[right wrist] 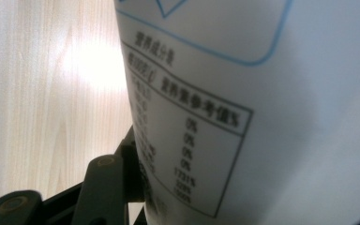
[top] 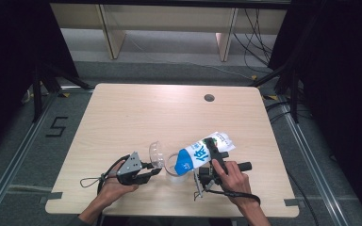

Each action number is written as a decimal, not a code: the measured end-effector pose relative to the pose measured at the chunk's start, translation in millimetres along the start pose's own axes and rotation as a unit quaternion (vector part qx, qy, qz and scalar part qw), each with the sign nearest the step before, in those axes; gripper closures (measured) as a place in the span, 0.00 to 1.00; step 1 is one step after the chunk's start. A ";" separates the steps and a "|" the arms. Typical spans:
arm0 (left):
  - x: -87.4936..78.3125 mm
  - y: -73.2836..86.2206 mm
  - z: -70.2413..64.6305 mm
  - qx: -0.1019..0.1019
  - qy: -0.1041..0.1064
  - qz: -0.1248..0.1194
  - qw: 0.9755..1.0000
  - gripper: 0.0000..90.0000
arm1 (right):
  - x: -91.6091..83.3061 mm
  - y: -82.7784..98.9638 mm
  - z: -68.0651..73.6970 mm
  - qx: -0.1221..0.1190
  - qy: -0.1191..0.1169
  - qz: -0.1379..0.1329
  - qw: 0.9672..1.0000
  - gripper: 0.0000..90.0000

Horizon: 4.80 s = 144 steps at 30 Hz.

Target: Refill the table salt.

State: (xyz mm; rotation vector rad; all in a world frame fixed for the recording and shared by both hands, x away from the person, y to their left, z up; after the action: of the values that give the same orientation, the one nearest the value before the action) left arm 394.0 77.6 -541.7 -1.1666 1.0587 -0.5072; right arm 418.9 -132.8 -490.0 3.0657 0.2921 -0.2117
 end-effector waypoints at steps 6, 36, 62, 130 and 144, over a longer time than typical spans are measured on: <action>0.0 0.0 0.1 -0.001 0.000 -0.001 1.000 0.82 | -1.1 1.8 0.9 0.008 -0.003 0.010 1.000 0.55; -0.2 0.2 0.1 -0.002 0.001 0.000 1.000 0.82 | -0.7 -1.4 -7.8 -0.036 0.011 0.000 0.999 0.57; 0.0 0.3 -0.3 -0.007 0.000 0.000 1.000 0.81 | -1.2 1.7 -3.4 -0.032 0.007 0.013 0.999 0.58; -0.4 1.3 -0.1 0.000 0.000 0.002 1.000 0.82 | -2.2 -0.5 -3.1 -0.053 0.013 0.007 0.998 0.58; -0.5 1.3 -0.1 0.000 0.001 0.002 1.000 0.82 | -2.3 -0.9 -3.2 -0.055 0.014 0.006 0.998 0.59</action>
State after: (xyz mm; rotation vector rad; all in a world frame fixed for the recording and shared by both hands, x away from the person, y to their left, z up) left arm 393.4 78.4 -542.7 -1.1634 1.0619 -0.5044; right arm 416.8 -132.1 -486.6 2.9629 0.2773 -0.1479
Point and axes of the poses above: each handheld gripper's, and its own axes: x roughly forward along the jaws, y roughly out of its underside, z roughly to its left, the point moved 8 cm from there along x, roughly forward along the jaws
